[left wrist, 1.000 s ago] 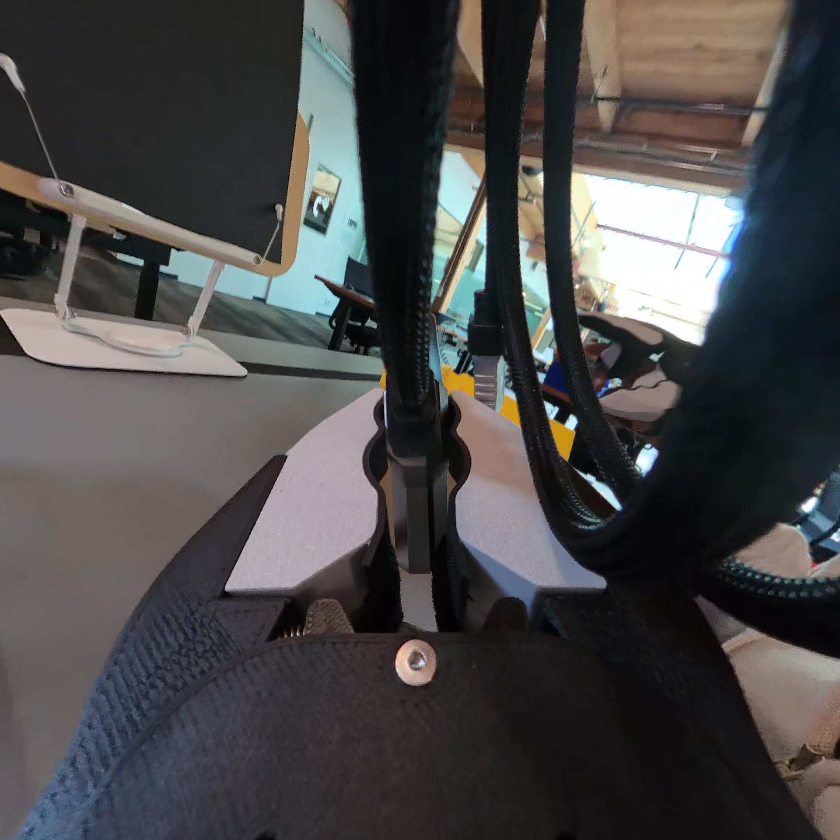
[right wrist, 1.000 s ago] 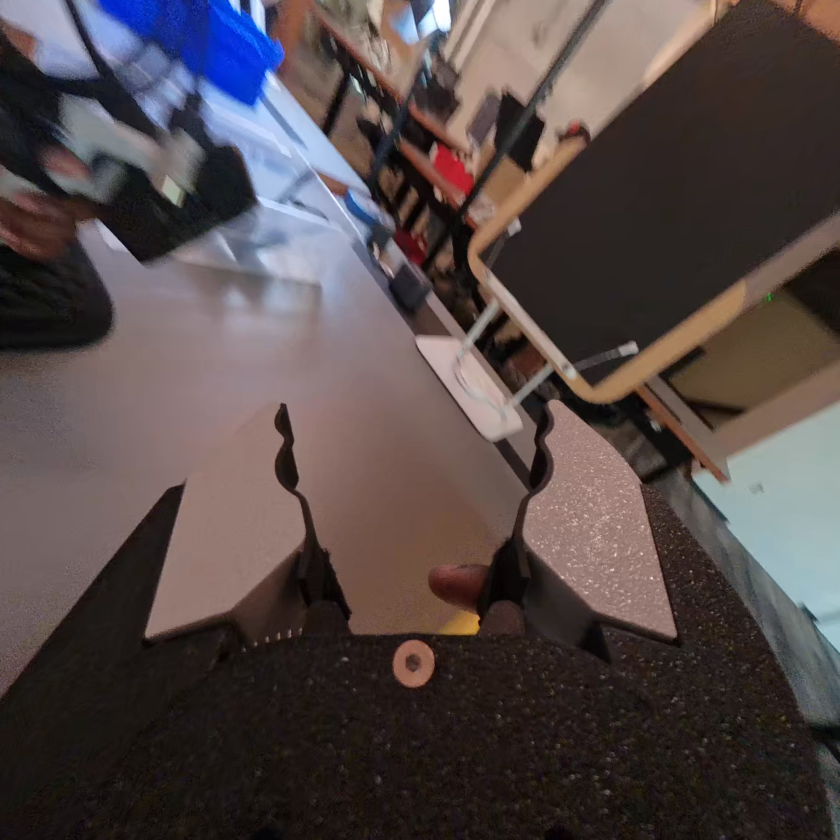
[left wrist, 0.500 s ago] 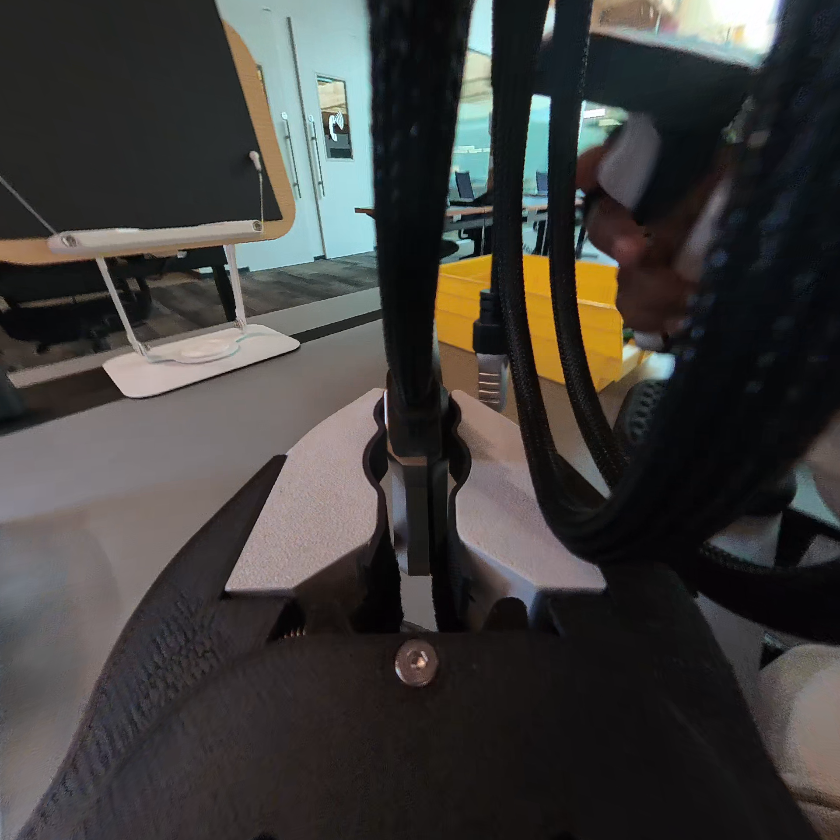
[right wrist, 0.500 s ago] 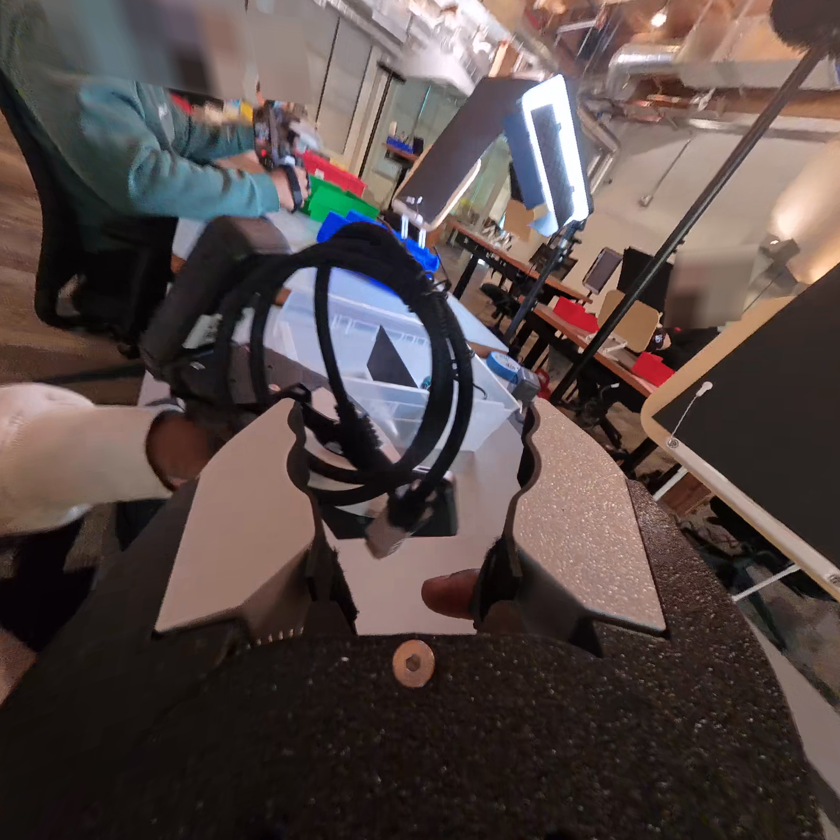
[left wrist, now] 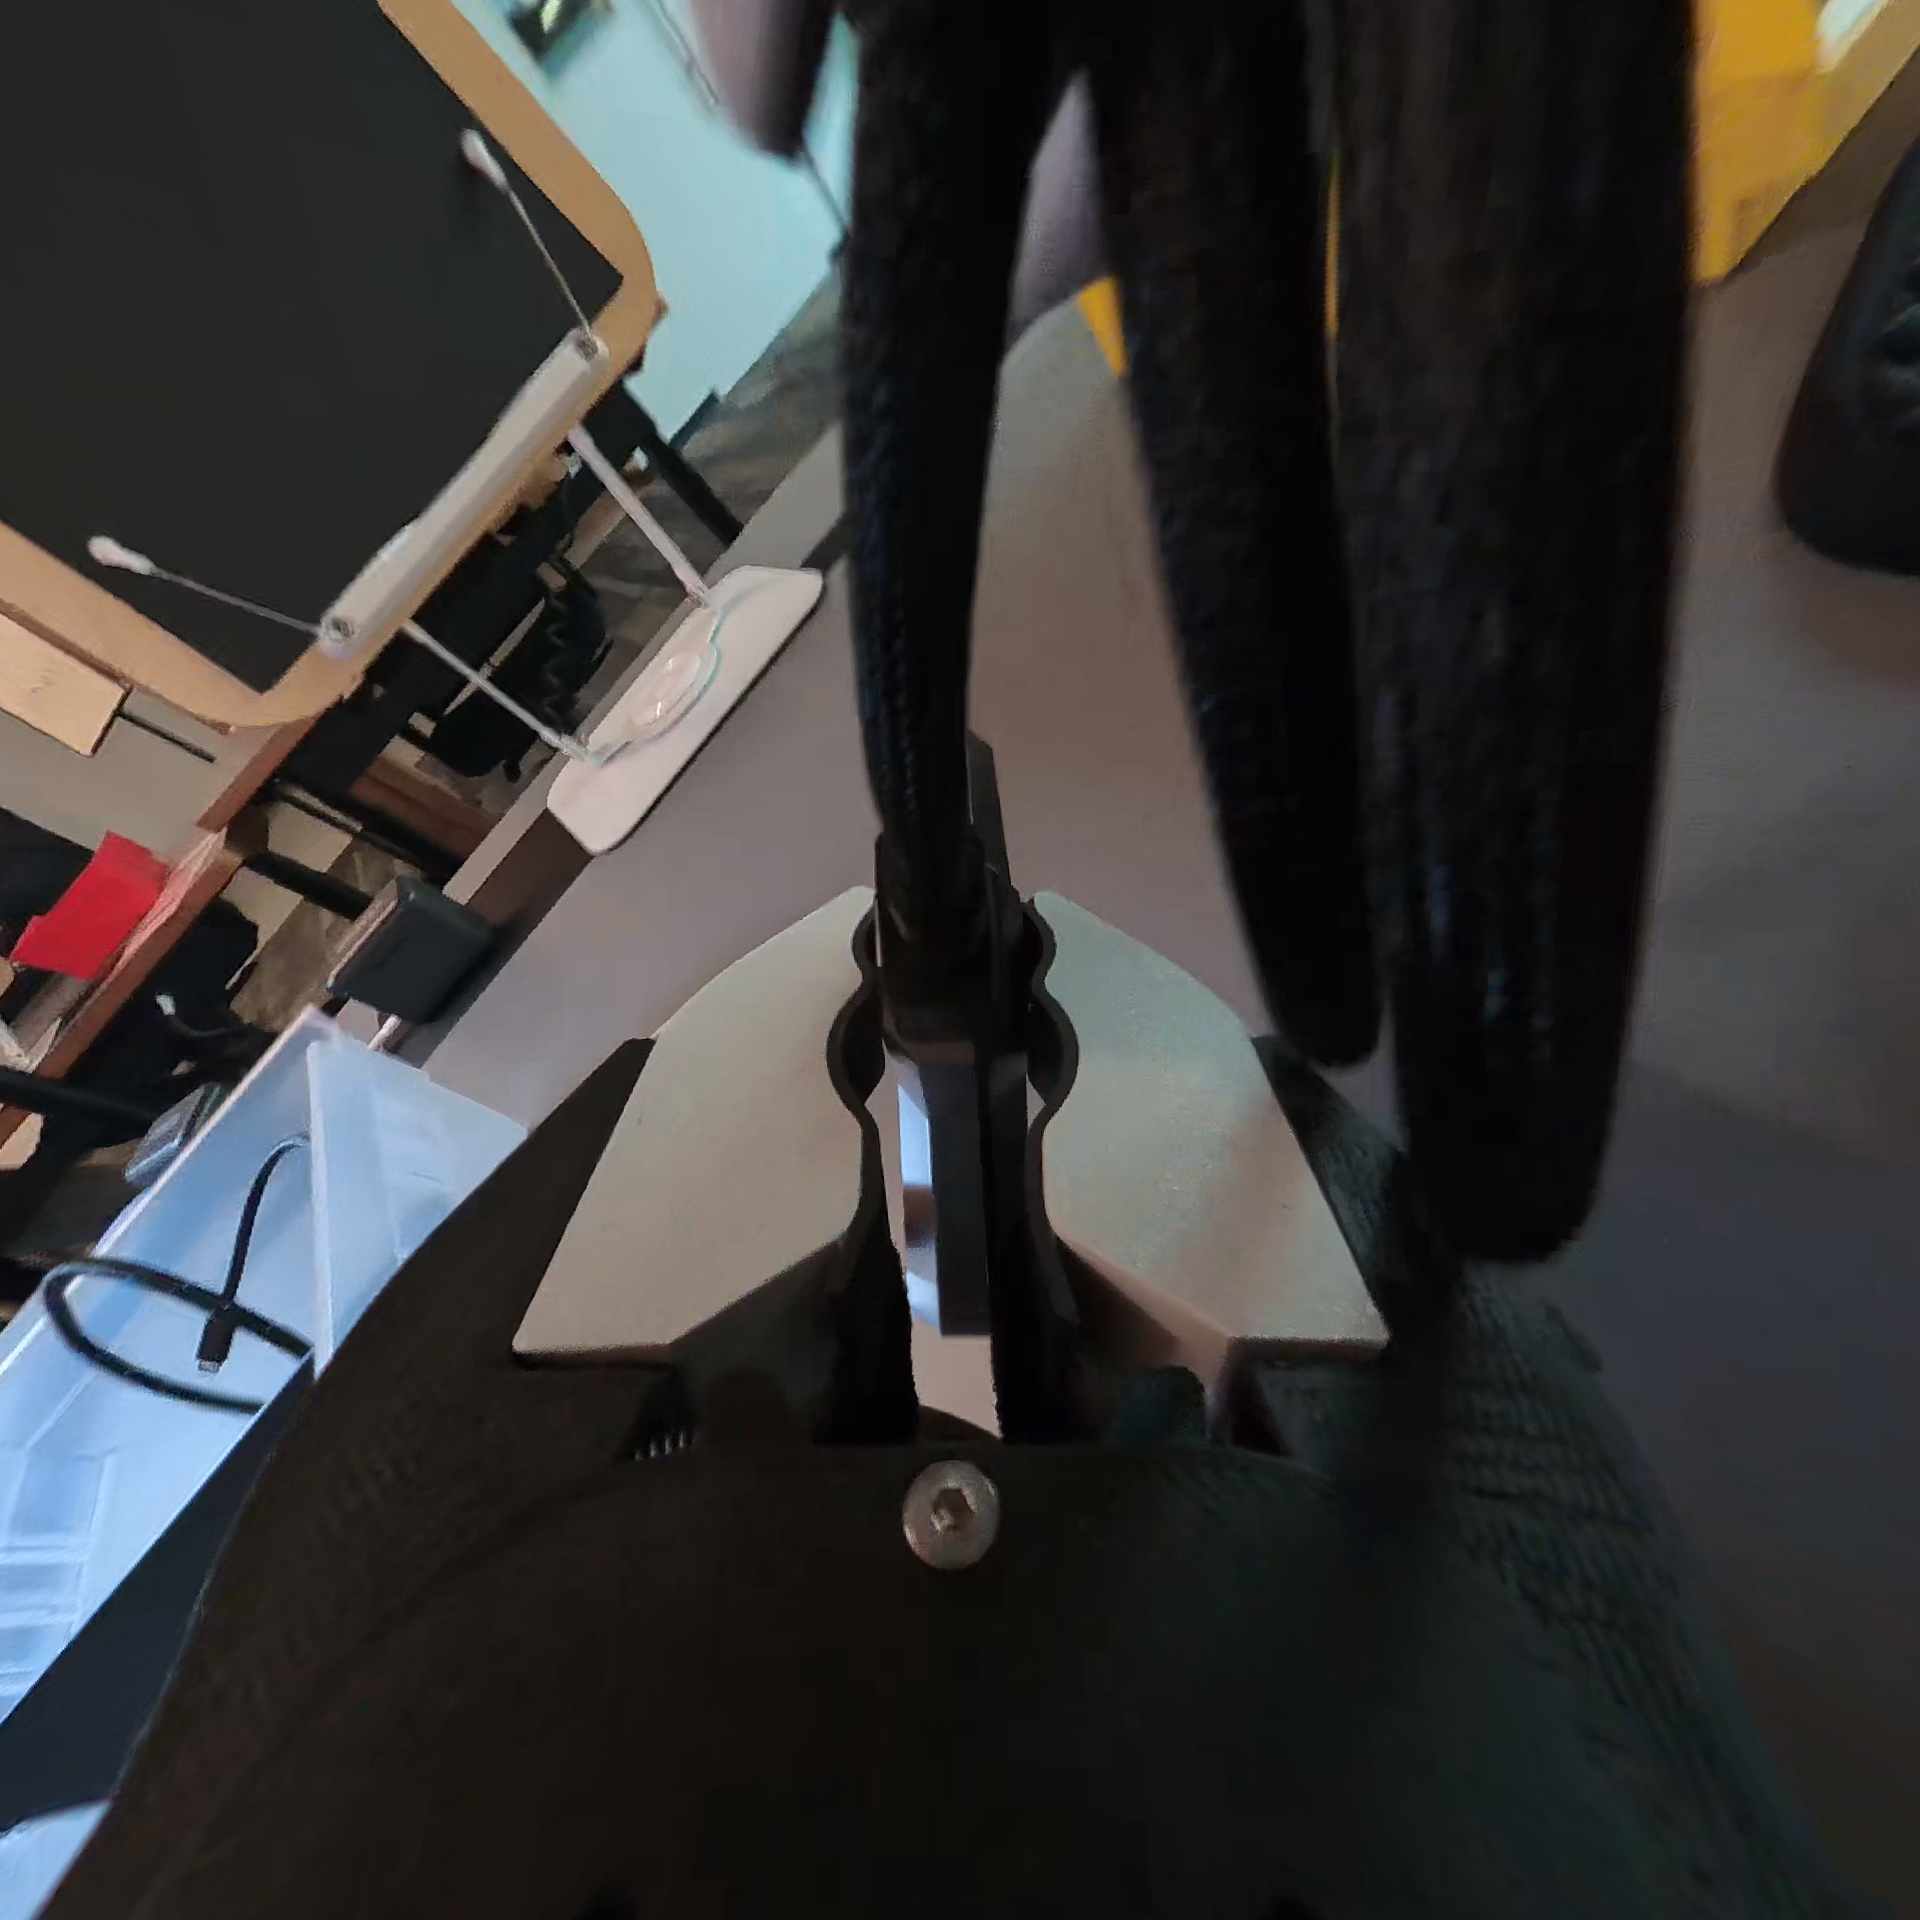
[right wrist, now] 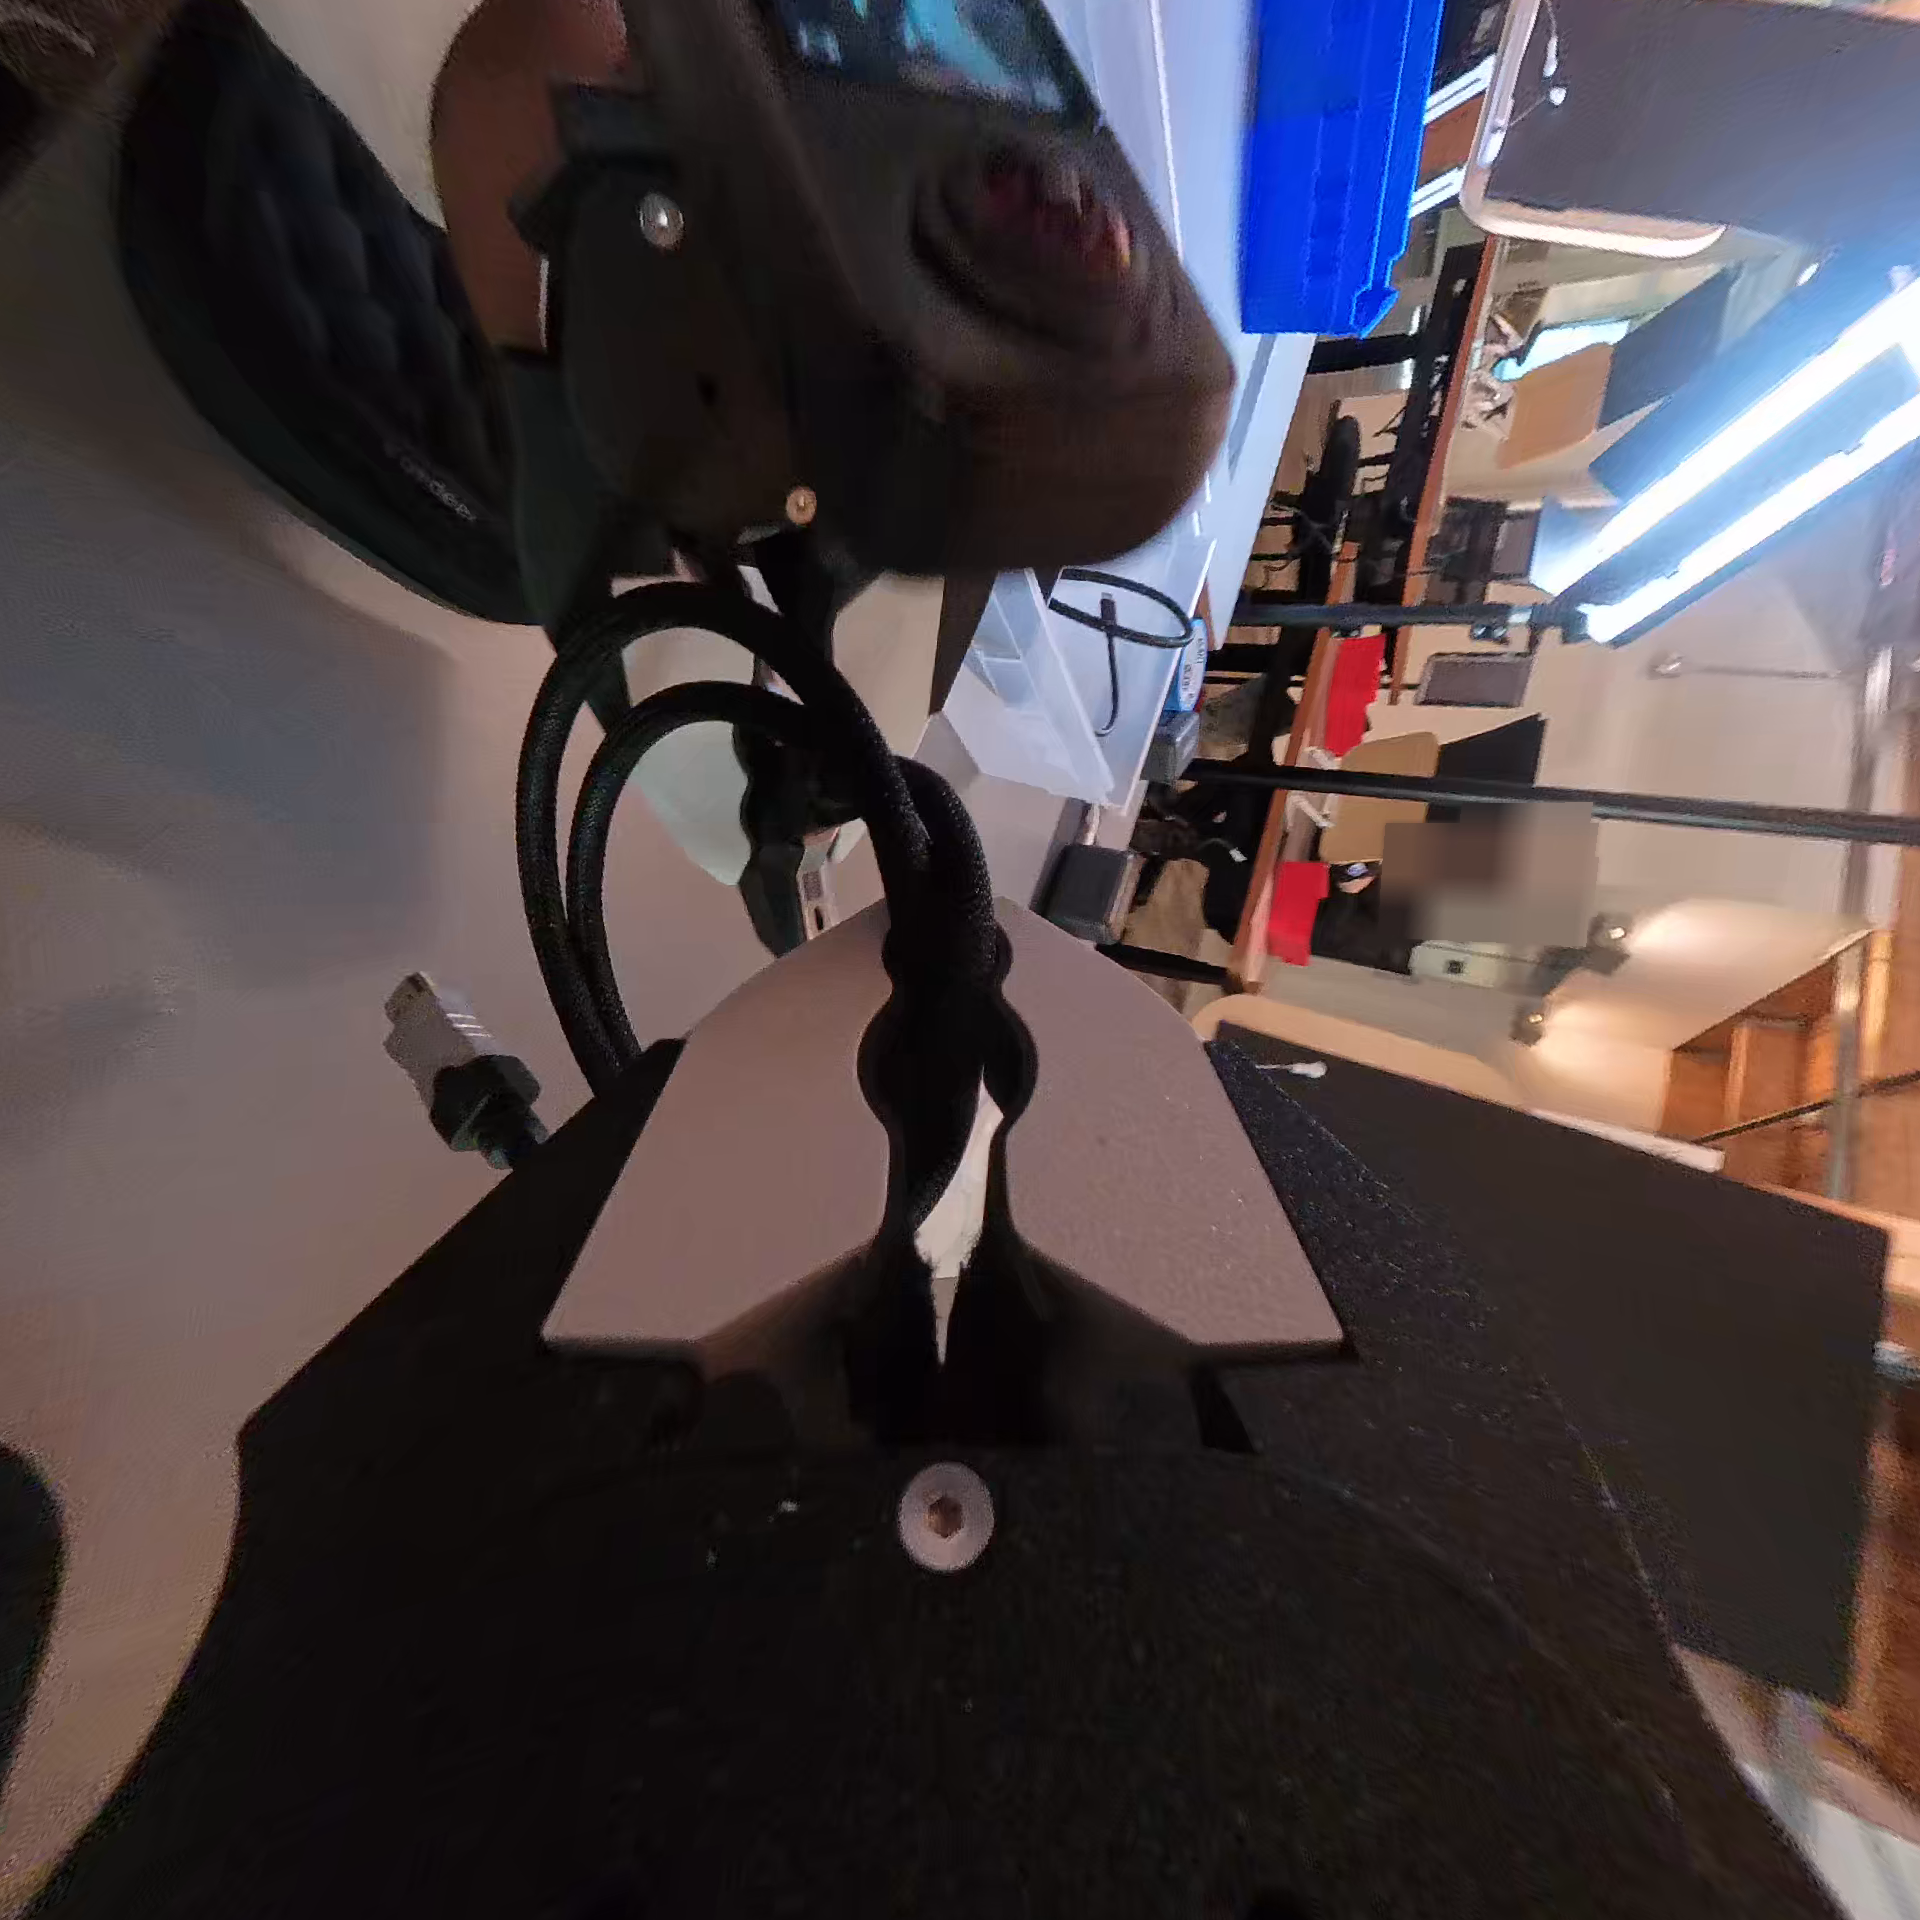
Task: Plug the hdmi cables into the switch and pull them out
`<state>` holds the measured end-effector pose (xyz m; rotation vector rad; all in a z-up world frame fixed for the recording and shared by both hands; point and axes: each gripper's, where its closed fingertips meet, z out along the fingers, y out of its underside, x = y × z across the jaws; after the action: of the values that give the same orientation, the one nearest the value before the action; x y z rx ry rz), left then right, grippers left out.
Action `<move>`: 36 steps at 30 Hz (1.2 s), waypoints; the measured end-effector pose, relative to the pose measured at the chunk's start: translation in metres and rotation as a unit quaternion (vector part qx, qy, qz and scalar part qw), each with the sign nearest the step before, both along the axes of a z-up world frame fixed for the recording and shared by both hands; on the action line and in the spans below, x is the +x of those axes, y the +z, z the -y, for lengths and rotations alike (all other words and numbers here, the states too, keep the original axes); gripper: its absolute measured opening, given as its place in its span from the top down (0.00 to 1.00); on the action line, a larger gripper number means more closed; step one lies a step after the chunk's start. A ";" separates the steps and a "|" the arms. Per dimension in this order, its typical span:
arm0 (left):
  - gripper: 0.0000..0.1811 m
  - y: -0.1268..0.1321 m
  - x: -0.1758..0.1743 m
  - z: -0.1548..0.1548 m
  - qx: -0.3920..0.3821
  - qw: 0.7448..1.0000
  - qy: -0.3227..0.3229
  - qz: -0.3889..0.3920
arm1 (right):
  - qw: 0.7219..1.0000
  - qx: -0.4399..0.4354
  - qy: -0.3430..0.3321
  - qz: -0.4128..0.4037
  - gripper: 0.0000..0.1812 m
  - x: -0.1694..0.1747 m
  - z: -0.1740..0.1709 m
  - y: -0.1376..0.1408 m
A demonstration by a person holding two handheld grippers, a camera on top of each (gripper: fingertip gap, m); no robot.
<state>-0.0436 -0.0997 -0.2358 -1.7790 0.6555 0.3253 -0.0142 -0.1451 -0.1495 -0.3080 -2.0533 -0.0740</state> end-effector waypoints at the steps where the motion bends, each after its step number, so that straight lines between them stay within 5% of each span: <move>1: 0.87 0.005 0.003 0.001 0.017 1.000 -0.016 0.017 | 1.000 -0.016 -0.008 -0.010 0.95 0.004 -0.005 0.005; 5: 0.75 0.025 0.016 0.008 0.074 0.982 -0.105 0.136 | 0.989 -0.089 -0.055 -0.101 0.95 0.027 -0.041 0.047; 8: 0.74 0.031 0.007 0.011 0.117 0.945 -0.144 0.270 | 0.972 -0.116 -0.121 -0.166 0.95 0.056 -0.080 0.085; 11: 0.74 0.041 -0.015 0.012 0.137 0.892 -0.143 0.407 | 0.955 -0.076 -0.206 -0.202 0.95 0.095 -0.133 0.117; 15: 0.78 0.050 -0.046 0.015 0.178 0.849 -0.105 0.486 | 0.932 0.016 -0.329 -0.148 0.95 0.158 -0.216 0.126; 18: 0.79 0.049 -0.048 0.013 0.170 0.843 -0.105 0.500 | 0.912 0.048 -0.402 -0.065 0.95 0.200 -0.276 0.106; 22: 0.79 0.039 -0.038 0.007 0.143 0.867 -0.097 0.468 | 0.908 0.045 -0.415 0.032 0.95 0.231 -0.331 0.055; 29: 0.79 0.037 -0.039 0.006 0.136 0.865 -0.095 0.474 | 0.926 -0.020 -0.341 0.158 0.95 0.239 -0.371 -0.018; 36: 0.80 0.035 -0.039 0.004 0.128 0.866 -0.097 0.474 | 0.870 -0.091 -0.390 0.288 0.91 0.242 -0.426 -0.064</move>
<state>-0.0821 -0.1039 -0.2010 -1.3653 0.0573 -0.5692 0.2282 0.2809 -0.2136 -1.3628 -2.3844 -0.5214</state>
